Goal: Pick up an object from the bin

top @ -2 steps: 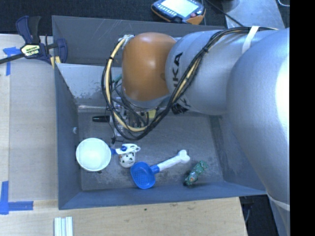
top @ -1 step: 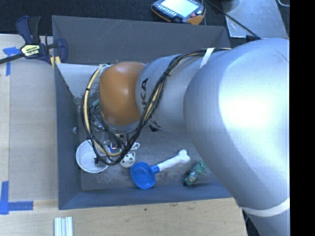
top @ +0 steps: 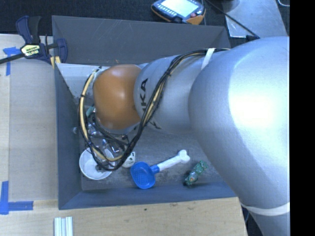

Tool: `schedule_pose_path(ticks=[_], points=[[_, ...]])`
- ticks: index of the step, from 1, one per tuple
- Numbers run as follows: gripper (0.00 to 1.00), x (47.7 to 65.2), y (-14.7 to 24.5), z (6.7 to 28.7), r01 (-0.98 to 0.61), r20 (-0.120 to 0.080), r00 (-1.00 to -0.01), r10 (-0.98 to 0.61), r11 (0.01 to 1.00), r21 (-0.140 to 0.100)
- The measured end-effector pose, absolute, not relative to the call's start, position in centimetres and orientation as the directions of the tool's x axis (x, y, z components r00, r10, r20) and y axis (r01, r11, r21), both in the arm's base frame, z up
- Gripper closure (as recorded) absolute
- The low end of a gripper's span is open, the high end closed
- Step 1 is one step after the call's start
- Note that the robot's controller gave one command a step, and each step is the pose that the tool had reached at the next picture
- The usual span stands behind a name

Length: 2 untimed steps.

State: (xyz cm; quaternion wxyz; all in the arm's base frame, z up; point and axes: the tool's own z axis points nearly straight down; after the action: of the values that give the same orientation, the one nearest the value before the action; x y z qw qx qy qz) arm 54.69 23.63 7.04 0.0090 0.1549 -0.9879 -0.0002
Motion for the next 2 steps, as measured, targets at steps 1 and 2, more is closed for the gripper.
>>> schedule_pose_path(ticks=[1,2], points=[[1.00,54.75,23.59,7.10,-0.303,0.017,-0.953,-0.303,0.953,0.004],[0.00,54.76,23.59,7.10,-0.303,0.017,-0.953,-0.303,0.953,0.004]])
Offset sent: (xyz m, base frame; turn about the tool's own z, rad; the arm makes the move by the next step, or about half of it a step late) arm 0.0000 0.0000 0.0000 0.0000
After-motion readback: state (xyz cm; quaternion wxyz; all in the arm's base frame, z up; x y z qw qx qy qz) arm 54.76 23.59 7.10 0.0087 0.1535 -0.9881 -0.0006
